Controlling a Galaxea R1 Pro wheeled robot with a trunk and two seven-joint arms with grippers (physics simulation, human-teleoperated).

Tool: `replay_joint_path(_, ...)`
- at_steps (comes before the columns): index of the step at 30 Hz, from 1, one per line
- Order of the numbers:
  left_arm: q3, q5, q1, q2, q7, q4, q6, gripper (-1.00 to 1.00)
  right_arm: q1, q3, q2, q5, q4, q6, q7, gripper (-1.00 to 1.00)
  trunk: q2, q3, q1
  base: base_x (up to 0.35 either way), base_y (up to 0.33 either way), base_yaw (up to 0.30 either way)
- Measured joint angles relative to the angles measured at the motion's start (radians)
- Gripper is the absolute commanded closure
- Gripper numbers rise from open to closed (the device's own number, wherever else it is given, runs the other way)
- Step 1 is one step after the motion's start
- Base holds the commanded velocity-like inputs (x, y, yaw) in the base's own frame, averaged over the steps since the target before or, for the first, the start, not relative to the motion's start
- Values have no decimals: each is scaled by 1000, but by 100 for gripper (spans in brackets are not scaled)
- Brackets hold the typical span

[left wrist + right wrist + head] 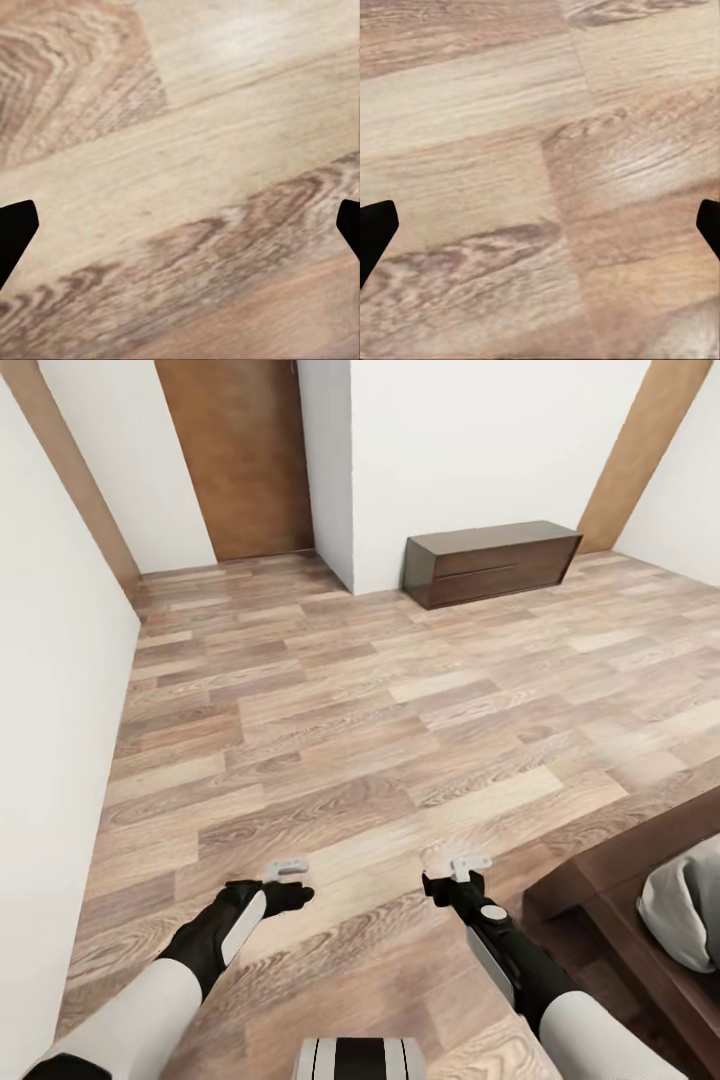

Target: In the bedroom, move the book from the bed onto either nightstand, and place the two sandals side by side next to the bed.

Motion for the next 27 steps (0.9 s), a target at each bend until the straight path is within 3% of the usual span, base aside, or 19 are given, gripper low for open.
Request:
replay_joint_path(6, 1, -3, 8, -6, -1, 173, -226, -100, 0, -1, 1, -3, 95, -45, 2, -100, 0, 0, 0, 331, 16, 275)
replay_joint_path(8, 2, -5, 9, -13, -2, 272, -354, -100, 1, -1, 1, -4, 135, -97, 2, -100, 0, -1, 0, 331, 44, 239)
replay_joint_path(9, 2, -5, 10, -24, -11, 359, -455, -100, 2, 0, 1, -4, 182, -148, 1, -100, 0, -2, 0, 331, 20, 178)
replay_joint_path(10, 2, -7, 11, -30, -20, 397, -496, -100, 2, 0, 1, -4, 209, -171, 1, -100, 0, -2, 0, 331, 16, 148)
replay_joint_path(17, 0, -30, 32, -41, -65, 492, -610, -100, 5, 0, 1, -5, 292, -273, 0, -100, 0, -4, 0, 330, 5, 45)
replay_joint_path(23, 1, -88, 43, -40, -68, 497, -623, -100, 6, 1, 2, 2, 297, -304, -2, -100, 0, -4, 0, 329, 73, -141)
replay_joint_path(27, 1, -99, 44, -38, -68, 494, -625, -100, 7, 2, 2, 2, 300, -309, 1, -100, 0, -4, 0, 326, 132, -219)
